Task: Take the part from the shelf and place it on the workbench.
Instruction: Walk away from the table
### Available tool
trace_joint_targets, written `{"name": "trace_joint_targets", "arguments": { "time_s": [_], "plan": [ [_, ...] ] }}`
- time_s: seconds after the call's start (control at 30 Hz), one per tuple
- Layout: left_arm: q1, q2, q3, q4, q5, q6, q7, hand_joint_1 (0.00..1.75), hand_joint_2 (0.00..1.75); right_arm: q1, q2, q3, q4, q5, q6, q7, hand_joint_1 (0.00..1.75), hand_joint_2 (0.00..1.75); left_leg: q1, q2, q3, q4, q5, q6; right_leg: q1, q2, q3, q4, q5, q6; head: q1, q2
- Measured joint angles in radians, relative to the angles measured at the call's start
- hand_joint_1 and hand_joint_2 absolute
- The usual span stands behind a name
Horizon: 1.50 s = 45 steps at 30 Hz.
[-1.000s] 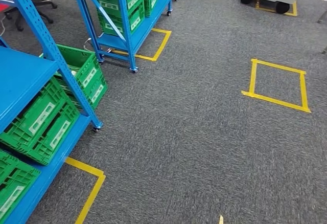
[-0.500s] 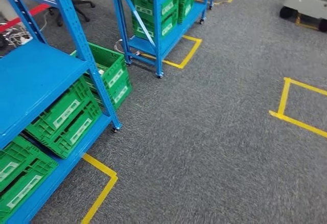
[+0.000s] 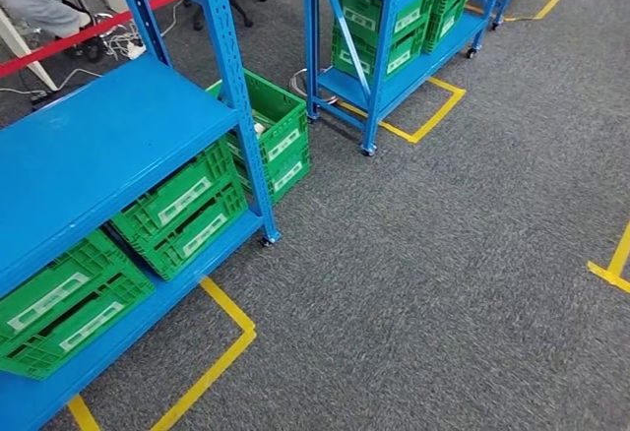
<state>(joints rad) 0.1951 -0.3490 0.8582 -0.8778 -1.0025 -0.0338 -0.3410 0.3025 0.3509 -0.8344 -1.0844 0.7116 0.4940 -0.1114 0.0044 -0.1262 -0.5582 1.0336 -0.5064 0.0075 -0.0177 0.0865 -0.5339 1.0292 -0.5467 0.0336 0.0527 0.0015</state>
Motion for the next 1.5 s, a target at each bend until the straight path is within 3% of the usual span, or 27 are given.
{"name": "trace_joint_targets", "arguments": {
  "time_s": [0.03,0.1,0.17,0.23,0.27,0.33,0.4,0.47,0.53,0.6,0.63,0.7,0.77,0.8,0.83,0.9,0.93,1.0,1.07,1.13,1.2,1.27,1.3,1.37,1.4,1.47,1.5],
  "plan": [
    [0.002,0.000,0.001,0.000,0.002,-0.002,0.000,0.00,0.00,0.000,0.000,0.000,-0.003,-0.001,0.002,0.000,0.00,0.00,0.002,-0.005,-0.002,-0.002,0.001,-0.006,0.000,-0.011,0.003,-0.002,0.003,-0.005,0.000,0.000],
    [0.003,0.001,0.002,-0.001,0.005,-0.005,0.000,0.00,0.00,0.001,0.001,0.000,-0.010,-0.005,0.006,0.001,0.00,0.00,0.000,0.034,-0.015,0.025,-0.019,-0.017,-0.002,-0.037,0.009,-0.010,0.007,-0.019,-0.005,0.000],
    [0.000,0.002,0.001,-0.002,0.006,-0.006,0.000,0.00,0.00,0.004,0.001,0.001,-0.014,-0.008,0.010,0.003,0.00,0.00,-0.001,0.096,-0.061,0.124,-0.075,-0.027,-0.001,-0.069,0.013,-0.015,0.005,-0.031,-0.010,0.000],
    [-0.001,0.002,0.001,-0.002,0.006,-0.007,0.000,0.00,0.00,0.007,0.001,0.001,-0.015,-0.010,0.012,0.005,0.00,0.00,0.001,0.115,-0.116,0.241,-0.122,-0.032,0.002,-0.102,0.013,-0.015,0.001,-0.036,-0.012,0.000],
    [0.000,0.002,0.000,-0.002,0.006,-0.008,0.000,0.00,0.00,0.008,0.001,0.001,-0.015,-0.010,0.012,0.006,0.00,0.00,0.002,0.117,-0.126,0.266,-0.122,-0.034,0.002,-0.117,0.012,-0.015,-0.001,-0.037,-0.012,0.000],
    [0.003,0.003,0.001,-0.002,0.006,-0.009,0.000,0.00,0.00,0.008,0.001,0.001,-0.017,-0.011,0.012,0.007,0.00,0.00,0.002,0.126,-0.089,0.202,-0.073,-0.031,0.003,-0.144,0.015,-0.015,-0.007,-0.036,-0.012,0.000],
    [0.004,0.003,0.000,-0.003,0.006,-0.010,0.000,0.00,0.00,0.008,0.001,0.001,-0.019,-0.013,0.013,0.008,0.00,0.00,-0.005,0.169,-0.013,0.065,-0.020,-0.019,0.007,-0.167,0.025,-0.014,-0.015,-0.030,-0.012,0.000],
    [0.003,0.003,-0.003,-0.006,0.006,-0.010,-0.002,0.00,0.00,0.008,0.002,0.002,-0.021,-0.015,0.014,0.010,0.00,0.00,-0.014,0.200,0.025,-0.006,-0.009,-0.007,0.011,-0.187,0.034,-0.015,-0.021,-0.020,-0.010,0.000],
    [0.006,0.003,-0.005,-0.008,0.007,-0.011,-0.004,0.00,0.00,0.007,0.002,0.003,-0.024,-0.017,0.016,0.012,0.00,0.00,-0.017,0.186,0.025,-0.015,-0.008,0.002,0.012,-0.206,0.048,-0.021,-0.022,-0.011,-0.010,0.000],
    [0.009,0.001,-0.006,-0.009,0.008,-0.011,-0.006,0.00,0.00,0.008,0.002,0.005,-0.032,-0.021,0.020,0.015,0.00,0.00,-0.010,0.165,0.030,-0.028,0.001,0.013,0.010,-0.178,0.051,-0.006,-0.040,-0.002,-0.008,0.000],
    [0.009,0.001,-0.007,-0.009,0.010,-0.011,-0.007,0.00,0.00,0.010,0.002,0.006,-0.036,-0.024,0.021,0.017,0.00,0.00,-0.006,0.154,0.032,-0.033,0.006,0.018,0.009,-0.150,0.035,0.031,-0.063,0.002,-0.006,0.000],
    [0.009,0.000,-0.011,-0.010,0.018,-0.010,-0.009,0.00,0.00,0.018,0.002,0.008,-0.040,-0.031,0.024,0.022,0.00,0.00,-0.002,0.130,0.031,-0.035,0.008,0.022,0.005,-0.100,-0.031,0.159,-0.124,0.008,-0.003,0.000],
    [0.011,0.000,-0.015,-0.010,0.028,-0.004,-0.009,0.00,0.00,0.024,0.002,0.008,-0.044,-0.034,0.024,0.027,0.00,0.00,-0.002,0.104,0.031,-0.035,0.008,0.022,0.004,-0.089,-0.088,0.255,-0.144,0.012,-0.003,0.000],
    [0.012,0.000,-0.017,-0.010,0.033,0.000,-0.009,0.00,0.00,0.026,0.002,0.008,-0.047,-0.035,0.024,0.028,0.00,0.00,-0.001,0.091,0.033,-0.035,0.007,0.021,0.003,-0.088,-0.093,0.249,-0.122,0.013,-0.003,0.000],
    [0.013,0.000,-0.020,-0.010,0.037,0.003,-0.009,0.00,0.00,0.027,0.002,0.008,-0.049,-0.035,0.024,0.029,0.00,0.00,0.000,0.077,0.036,-0.034,0.006,0.018,0.001,-0.084,-0.079,0.203,-0.083,0.014,-0.003,0.000],
    [0.013,0.000,-0.026,-0.010,0.042,0.009,-0.009,0.00,0.00,0.029,0.002,0.010,-0.053,-0.035,0.025,0.030,0.00,0.00,0.001,0.050,0.039,-0.030,0.001,0.010,-0.006,-0.045,-0.027,0.068,-0.009,0.017,-0.002,0.000],
    [0.013,0.001,-0.029,-0.011,0.044,0.012,-0.009,0.00,0.00,0.030,0.002,0.011,-0.054,-0.035,0.025,0.030,0.00,0.00,0.001,0.037,0.037,-0.027,-0.001,0.003,-0.009,-0.022,-0.007,0.021,0.007,0.015,-0.003,0.000],
    [0.015,0.002,-0.034,-0.012,0.049,0.016,-0.009,0.00,0.00,0.031,0.002,0.014,-0.056,-0.034,0.025,0.031,0.00,0.00,0.002,0.015,0.029,-0.023,-0.001,-0.010,-0.009,0.002,0.010,-0.006,0.004,0.005,-0.002,0.000],
    [0.018,0.004,-0.038,-0.013,0.054,0.021,-0.009,0.00,0.00,0.032,0.001,0.016,-0.060,-0.034,0.024,0.030,0.00,0.00,0.005,0.005,0.023,-0.022,0.001,-0.022,-0.008,-0.022,0.015,-0.009,0.007,-0.011,-0.002,0.000],
    [0.019,0.005,-0.041,-0.013,0.058,0.025,-0.008,0.00,0.00,0.032,0.001,0.017,-0.064,-0.035,0.023,0.029,0.00,0.00,0.004,0.048,0.002,0.022,-0.028,-0.031,-0.009,-0.050,0.018,-0.015,0.010,-0.025,-0.008,0.000],
    [0.016,0.006,-0.044,-0.013,0.060,0.028,-0.008,0.00,0.00,0.035,0.001,0.018,-0.065,-0.035,0.024,0.028,0.00,0.00,0.003,0.103,-0.053,0.139,-0.092,-0.037,-0.005,-0.081,0.018,-0.017,0.008,-0.035,-0.015,0.000],
    [0.015,0.006,-0.048,-0.013,0.061,0.028,-0.008,0.00,0.00,0.036,0.001,0.019,-0.065,-0.035,0.024,0.028,0.00,0.00,0.003,0.117,-0.106,0.251,-0.132,-0.040,-0.001,-0.112,0.016,-0.017,0.004,-0.040,-0.015,0.000],
    [0.017,0.006,-0.049,-0.013,0.061,0.028,-0.008,0.00,0.00,0.036,0.001,0.019,-0.065,-0.035,0.024,0.028,0.00,0.00,0.003,0.119,-0.111,0.264,-0.125,-0.039,0.001,-0.126,0.015,-0.017,0.001,-0.041,-0.015,0.000],
    [0.020,0.006,-0.051,-0.013,0.061,0.029,-0.007,0.00,0.00,0.035,0.001,0.019,-0.065,-0.035,0.024,0.028,0.00,0.00,0.001,0.131,-0.062,0.172,-0.064,-0.029,0.005,-0.151,0.019,-0.017,-0.005,-0.041,-0.015,0.000],
    [0.021,0.006,-0.052,-0.013,0.061,0.029,-0.007,0.00,0.00,0.034,0.001,0.020,-0.065,-0.035,0.024,0.028,0.00,0.00,-0.004,0.154,-0.023,0.099,-0.036,-0.019,0.007,-0.162,0.024,-0.017,-0.009,-0.039,-0.015,0.000],
    [0.019,0.008,-0.055,-0.014,0.061,0.029,-0.007,0.00,0.00,0.034,0.002,0.021,-0.065,-0.034,0.024,0.028,0.00,0.00,-0.014,0.192,0.027,0.001,-0.010,-0.003,0.012,-0.182,0.032,-0.017,-0.016,-0.031,-0.014,0.000],
    [0.019,0.009,-0.056,-0.014,0.061,0.029,-0.007,0.00,0.00,0.033,0.002,0.023,-0.065,-0.034,0.024,0.028,0.00,0.00,-0.019,0.201,0.033,-0.014,-0.011,0.002,0.013,-0.191,0.036,-0.017,-0.019,-0.027,-0.013,0.000]
  ]
}}
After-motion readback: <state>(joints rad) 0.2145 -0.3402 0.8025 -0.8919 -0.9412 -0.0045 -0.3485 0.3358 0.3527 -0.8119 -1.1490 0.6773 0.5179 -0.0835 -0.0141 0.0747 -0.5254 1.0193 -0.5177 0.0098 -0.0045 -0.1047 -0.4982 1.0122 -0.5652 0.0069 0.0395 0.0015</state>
